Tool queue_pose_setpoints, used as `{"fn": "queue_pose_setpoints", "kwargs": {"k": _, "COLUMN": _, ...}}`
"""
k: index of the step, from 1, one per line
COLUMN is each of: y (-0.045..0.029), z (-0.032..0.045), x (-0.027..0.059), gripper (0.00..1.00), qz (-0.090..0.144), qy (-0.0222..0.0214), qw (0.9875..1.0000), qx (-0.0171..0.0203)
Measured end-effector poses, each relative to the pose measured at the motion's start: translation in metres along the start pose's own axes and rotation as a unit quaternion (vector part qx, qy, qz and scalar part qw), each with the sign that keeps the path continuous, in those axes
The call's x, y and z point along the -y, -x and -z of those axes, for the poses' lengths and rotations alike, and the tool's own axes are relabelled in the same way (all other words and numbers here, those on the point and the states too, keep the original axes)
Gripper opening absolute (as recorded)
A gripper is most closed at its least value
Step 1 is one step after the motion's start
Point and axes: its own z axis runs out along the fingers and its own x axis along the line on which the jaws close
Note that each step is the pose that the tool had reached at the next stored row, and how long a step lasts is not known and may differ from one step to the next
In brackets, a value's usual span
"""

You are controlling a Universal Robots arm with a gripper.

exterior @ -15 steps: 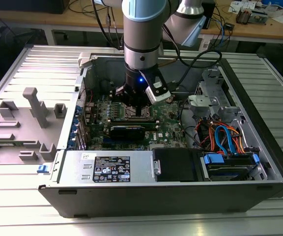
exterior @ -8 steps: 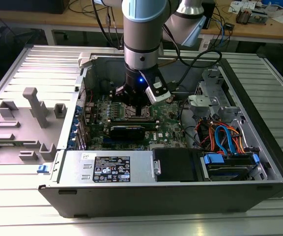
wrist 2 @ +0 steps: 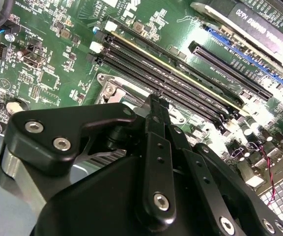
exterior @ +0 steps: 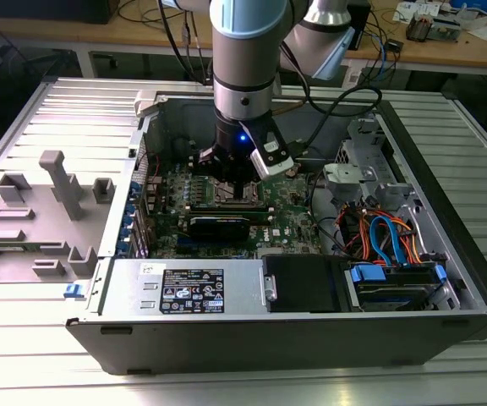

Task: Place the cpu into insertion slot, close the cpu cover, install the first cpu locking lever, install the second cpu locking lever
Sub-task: 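Install the second cpu locking lever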

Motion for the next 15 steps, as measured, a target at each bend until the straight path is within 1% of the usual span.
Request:
{"fn": "queue_pose_setpoints", "kwargs": {"k": 6, "y": 0.0000, "z": 0.0000, "x": 0.0001, "gripper": 0.11, "qz": 0.000, "qy": 0.0022, "qw": 1.0000, "qx": 0.0000}}
{"fn": "queue_pose_setpoints", "kwargs": {"k": 11, "y": -0.0006, "z": 0.0000, "x": 0.0001, "gripper": 0.11, "qz": 0.000, "qy": 0.0025, "qw": 1.0000, "qx": 0.0000}}
{"fn": "queue_pose_setpoints", "kwargs": {"k": 14, "y": -0.0033, "z": 0.0000, "x": 0.0007, "gripper": 0.11, "qz": 0.000, "qy": 0.0026, "qw": 1.0000, "qx": 0.0000}}
{"fn": "queue_pose_setpoints", "kwargs": {"k": 15, "y": -0.0052, "z": 0.0001, "x": 0.0022, "gripper": 0.11, "qz": 0.000, "qy": 0.0030, "qw": 1.0000, "qx": 0.0000}}
